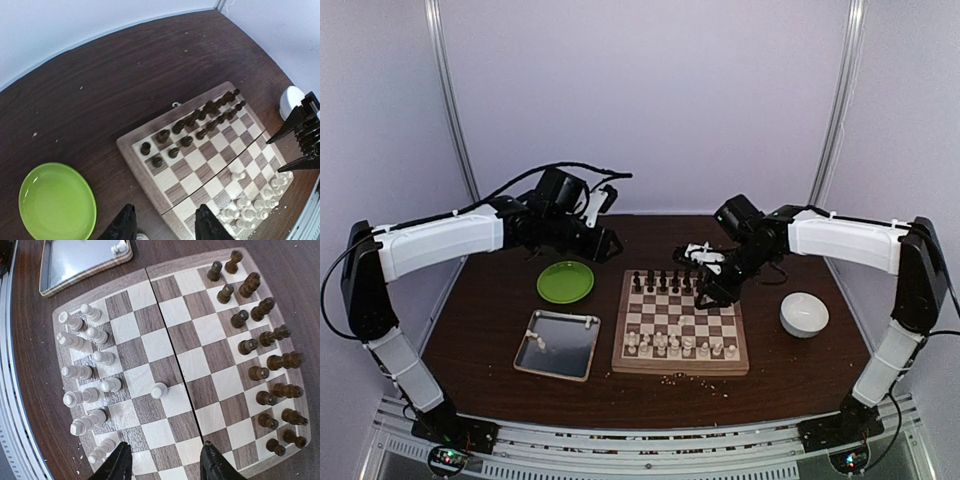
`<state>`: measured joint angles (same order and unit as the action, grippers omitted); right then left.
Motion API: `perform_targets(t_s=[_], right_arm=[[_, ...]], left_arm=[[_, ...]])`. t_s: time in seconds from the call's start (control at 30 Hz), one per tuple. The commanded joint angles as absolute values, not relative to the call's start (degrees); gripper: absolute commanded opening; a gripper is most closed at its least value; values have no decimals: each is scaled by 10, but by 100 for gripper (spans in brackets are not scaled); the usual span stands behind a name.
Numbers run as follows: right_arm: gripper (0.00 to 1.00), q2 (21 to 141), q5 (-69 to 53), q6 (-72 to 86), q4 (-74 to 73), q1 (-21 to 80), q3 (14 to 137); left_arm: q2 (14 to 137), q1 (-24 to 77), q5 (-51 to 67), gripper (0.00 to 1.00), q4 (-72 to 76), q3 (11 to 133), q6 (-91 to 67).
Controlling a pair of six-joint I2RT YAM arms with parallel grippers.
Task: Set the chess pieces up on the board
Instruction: Move the pawn to e2.
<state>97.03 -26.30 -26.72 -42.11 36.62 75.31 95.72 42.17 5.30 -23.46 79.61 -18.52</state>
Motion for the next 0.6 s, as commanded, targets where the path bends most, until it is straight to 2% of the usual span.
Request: perform_targets(t_s=[0.0,0.37,0.57], right_arm=[[47,1022,-228,-266,-463,396,805],[49,1126,-159,-245,-509,426,885],[43,1144,-173,-244,-514,426,895]], left_arm=[[916,409,23,41,-168,708,-236],[905,406,23,41,-142,673,-247],[904,407,28,41,-130,662,-250]])
